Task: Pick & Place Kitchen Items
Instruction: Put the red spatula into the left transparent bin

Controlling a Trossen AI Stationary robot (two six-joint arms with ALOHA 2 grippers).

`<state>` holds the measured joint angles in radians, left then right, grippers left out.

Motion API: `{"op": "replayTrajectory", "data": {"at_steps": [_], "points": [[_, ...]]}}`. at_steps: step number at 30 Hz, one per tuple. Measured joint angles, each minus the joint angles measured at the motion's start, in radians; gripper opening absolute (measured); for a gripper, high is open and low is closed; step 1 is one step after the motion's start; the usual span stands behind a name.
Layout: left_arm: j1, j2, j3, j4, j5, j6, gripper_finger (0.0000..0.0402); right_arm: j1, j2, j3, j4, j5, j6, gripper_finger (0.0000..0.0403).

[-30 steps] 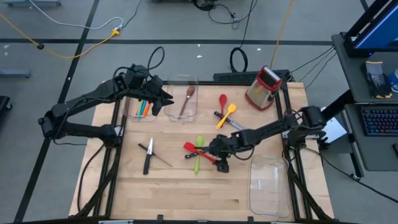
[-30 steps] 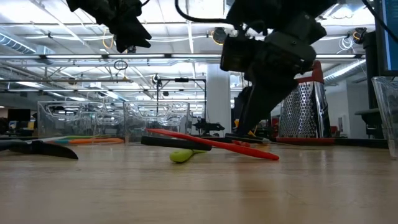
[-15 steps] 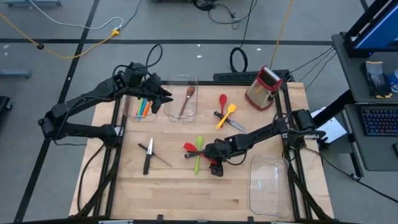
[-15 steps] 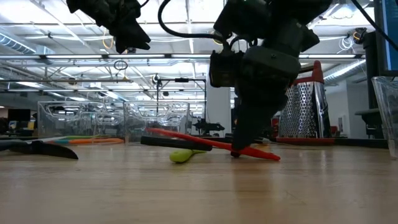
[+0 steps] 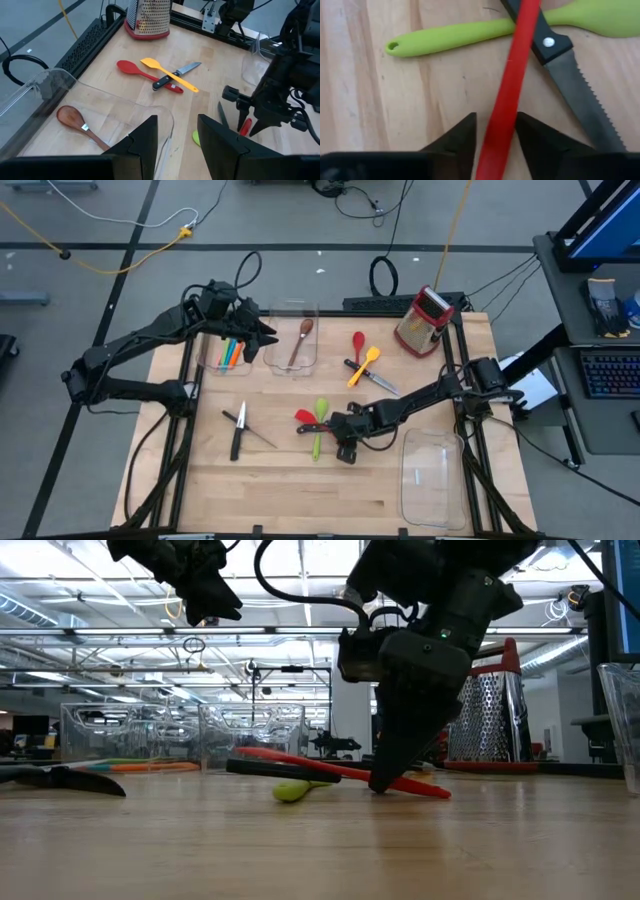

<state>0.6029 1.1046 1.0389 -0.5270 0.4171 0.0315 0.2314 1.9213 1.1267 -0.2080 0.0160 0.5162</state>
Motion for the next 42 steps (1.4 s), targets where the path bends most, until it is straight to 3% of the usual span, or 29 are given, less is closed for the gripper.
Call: {"op": "replayTrajectory", "data": {"at_steps": [7, 14, 20, 31, 36, 42], "points": [[0.000, 0.000, 0.000, 0.000, 0.000, 0.000, 0.0143, -0.002, 0.001, -0.001, -0.002, 0.005, 0.004, 0.0038], [0.000, 0.000, 0.000, 0.001, 0.000, -0.001, 0.0143, -0.002, -0.035, -0.004, 0.005, -0.012, 0.021, 0.0037], [0.000, 0.000, 0.000, 0.015, 0.001, -0.001, 0.0143, 0.002, -0.139, -0.007, -0.001, -0.034, 0.020, 0.0036], [0.000, 0.000, 0.000, 0.078, 0.006, -0.014, 0.0143, -0.016, -0.377, -0.006, 0.017, 0.145, 0.040, 0.0023], [-0.001, 0.000, 0.000, 0.131, 0.130, -0.077, 0.0143, -0.046, -0.469, -0.005, 0.060, 0.223, 0.009, 0.0022], [-0.046, 0.000, 0.000, 0.286, 0.277, -0.216, 0.0143, -0.112, -0.517, -0.003, 0.225, 0.219, -0.088, 0.0021]]}}
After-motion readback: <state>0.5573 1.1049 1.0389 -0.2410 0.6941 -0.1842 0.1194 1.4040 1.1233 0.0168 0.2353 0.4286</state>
